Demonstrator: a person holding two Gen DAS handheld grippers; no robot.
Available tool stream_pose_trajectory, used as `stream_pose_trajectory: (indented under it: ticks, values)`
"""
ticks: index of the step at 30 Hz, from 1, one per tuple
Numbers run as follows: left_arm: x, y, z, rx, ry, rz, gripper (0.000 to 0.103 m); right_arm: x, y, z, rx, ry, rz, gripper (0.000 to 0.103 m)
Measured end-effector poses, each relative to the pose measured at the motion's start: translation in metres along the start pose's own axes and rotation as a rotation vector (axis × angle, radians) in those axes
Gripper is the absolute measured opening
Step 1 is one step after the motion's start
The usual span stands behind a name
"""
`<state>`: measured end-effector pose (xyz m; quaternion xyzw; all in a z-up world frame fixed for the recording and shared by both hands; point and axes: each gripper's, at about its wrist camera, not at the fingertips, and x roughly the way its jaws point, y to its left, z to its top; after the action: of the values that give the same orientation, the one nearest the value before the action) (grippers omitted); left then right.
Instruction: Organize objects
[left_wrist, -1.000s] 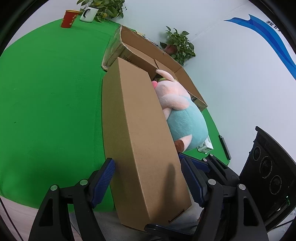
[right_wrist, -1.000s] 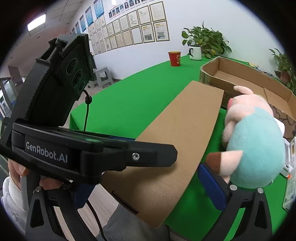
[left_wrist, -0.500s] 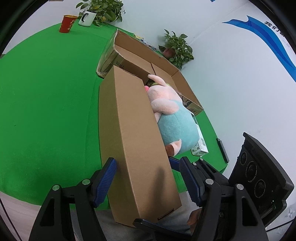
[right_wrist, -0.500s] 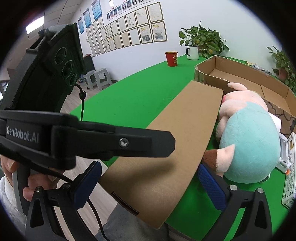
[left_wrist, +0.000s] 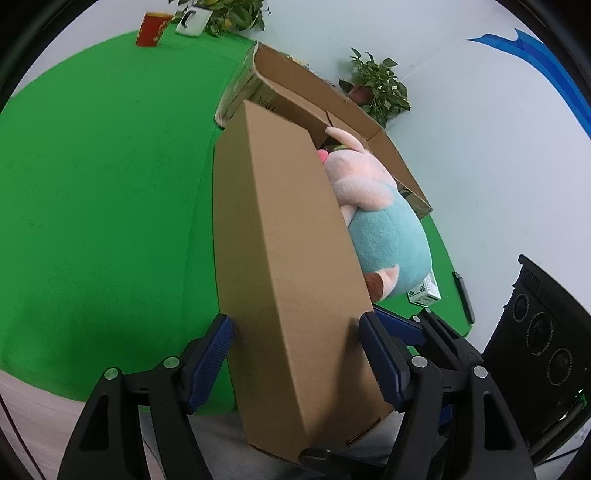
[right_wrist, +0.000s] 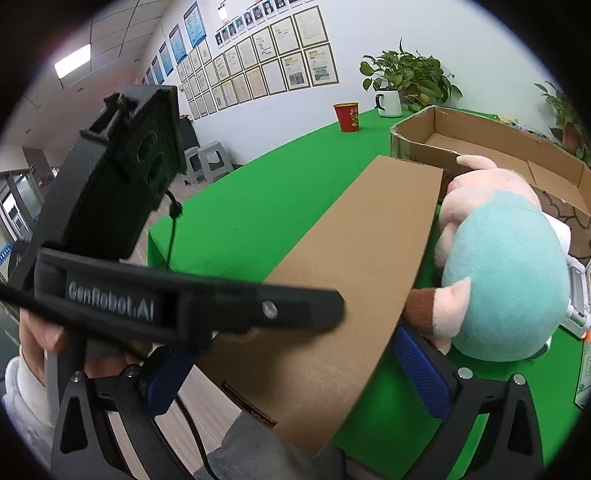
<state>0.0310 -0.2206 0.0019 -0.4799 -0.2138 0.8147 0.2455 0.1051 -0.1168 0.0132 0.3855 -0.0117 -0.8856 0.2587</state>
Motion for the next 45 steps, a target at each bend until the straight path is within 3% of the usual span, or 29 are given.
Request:
stream_pose_trajectory:
  ticks: [11,15,20,24,28,32,34,36,38,39,44,45]
  values:
    - [-0.002,0.011,0.017,0.005,-0.017,0.032,0.068,0.013,-0.004,0.016,0.026,-0.047,0.055,0.103]
    - [-0.002,0.003,0.018,0.052,-0.019,0.064,0.062,0.011,-0.006,0.009,0.024,-0.034,0.054,0.103]
    - [-0.012,-0.002,0.025,0.060,-0.078,0.114,0.062,-0.022,-0.028,0.004,0.079,-0.094,0.041,0.103]
    - [-0.019,-0.020,0.035,0.102,-0.111,0.115,0.062,-0.052,-0.053,0.011,0.113,-0.160,-0.001,0.102]
    - [-0.016,-0.044,0.046,0.161,-0.111,0.106,0.062,-0.063,-0.073,0.022,0.117,-0.207,-0.126,0.102]
    - [-0.002,-0.069,0.061,0.193,-0.094,0.074,0.062,-0.052,-0.103,0.027,0.166,-0.156,-0.289,0.102]
    - [0.009,-0.080,0.071,0.200,-0.076,0.053,0.062,-0.039,-0.116,0.028,0.181,-0.106,-0.328,0.102]
    - [0.017,-0.091,0.080,0.218,-0.060,0.043,0.062,-0.034,-0.124,0.024,0.210,-0.094,-0.255,0.102]
    - [0.028,-0.103,0.088,0.241,-0.043,0.053,0.062,-0.032,-0.120,0.022,0.200,-0.096,-0.238,0.092]
    - [0.032,-0.106,0.090,0.244,-0.033,0.052,0.062,-0.032,-0.117,0.021,0.196,-0.093,-0.213,0.081]
    - [0.060,-0.123,0.086,0.255,0.061,0.025,0.063,-0.045,-0.100,0.002,0.212,-0.085,-0.209,0.079]
    - [0.065,-0.125,0.084,0.259,0.075,0.017,0.068,-0.048,-0.100,0.000,0.237,-0.087,-0.198,0.079]
